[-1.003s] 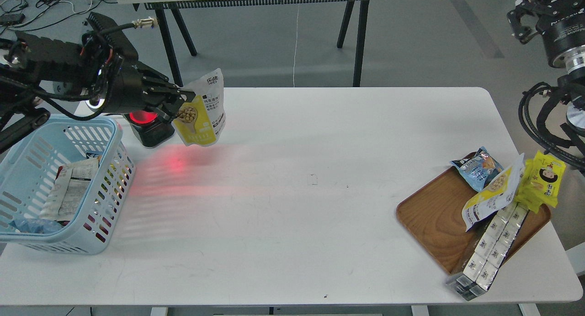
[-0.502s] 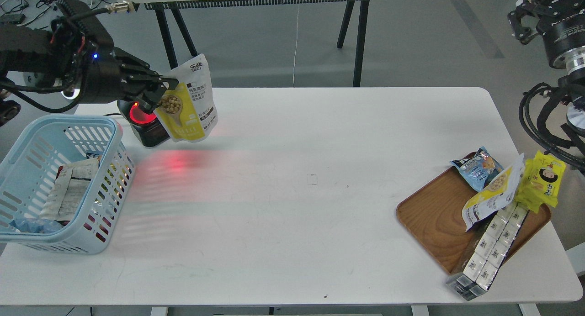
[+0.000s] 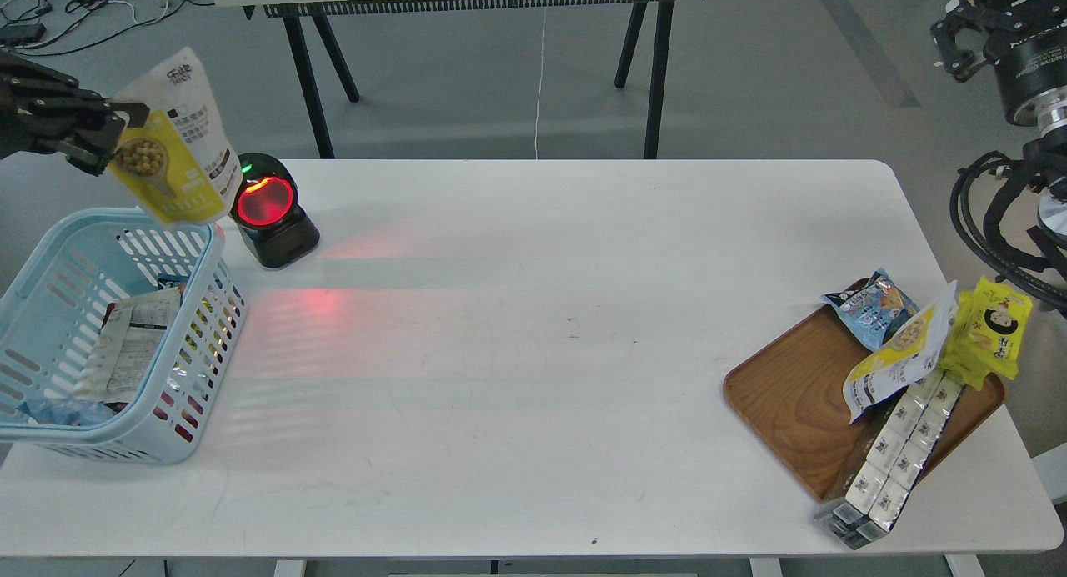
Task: Scan snack and place in basket
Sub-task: 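Move the pouch with the left gripper over the blue basket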
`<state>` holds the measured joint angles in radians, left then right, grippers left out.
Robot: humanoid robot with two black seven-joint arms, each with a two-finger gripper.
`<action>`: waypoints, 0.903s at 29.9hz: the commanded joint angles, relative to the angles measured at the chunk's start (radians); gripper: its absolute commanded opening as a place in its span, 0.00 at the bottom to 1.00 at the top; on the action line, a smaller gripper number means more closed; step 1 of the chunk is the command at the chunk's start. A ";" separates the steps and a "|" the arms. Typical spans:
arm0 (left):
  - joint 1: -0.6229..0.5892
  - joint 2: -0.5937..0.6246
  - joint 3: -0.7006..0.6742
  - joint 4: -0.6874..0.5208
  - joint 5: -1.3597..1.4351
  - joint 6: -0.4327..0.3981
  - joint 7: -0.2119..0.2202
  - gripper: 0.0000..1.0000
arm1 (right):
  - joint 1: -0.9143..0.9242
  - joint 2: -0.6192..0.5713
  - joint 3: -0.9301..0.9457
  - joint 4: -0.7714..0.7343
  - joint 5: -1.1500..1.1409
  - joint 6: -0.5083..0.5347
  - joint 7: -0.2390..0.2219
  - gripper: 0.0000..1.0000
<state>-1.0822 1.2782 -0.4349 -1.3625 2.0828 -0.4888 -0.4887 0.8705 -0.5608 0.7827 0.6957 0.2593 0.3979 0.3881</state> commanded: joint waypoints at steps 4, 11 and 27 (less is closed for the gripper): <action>0.010 0.108 0.022 0.006 -0.047 0.000 0.000 0.00 | 0.004 0.013 -0.003 -0.001 0.000 -0.002 0.000 0.99; 0.010 0.153 0.077 0.008 -0.049 0.000 0.000 0.00 | 0.004 0.013 -0.005 0.001 -0.002 -0.002 0.000 0.99; 0.010 0.144 0.136 0.006 -0.082 0.000 0.000 0.01 | 0.010 0.005 -0.003 0.001 -0.002 -0.002 0.000 0.99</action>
<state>-1.0721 1.4258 -0.2996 -1.3556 2.0003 -0.4887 -0.4887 0.8804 -0.5584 0.7777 0.6965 0.2584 0.3959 0.3881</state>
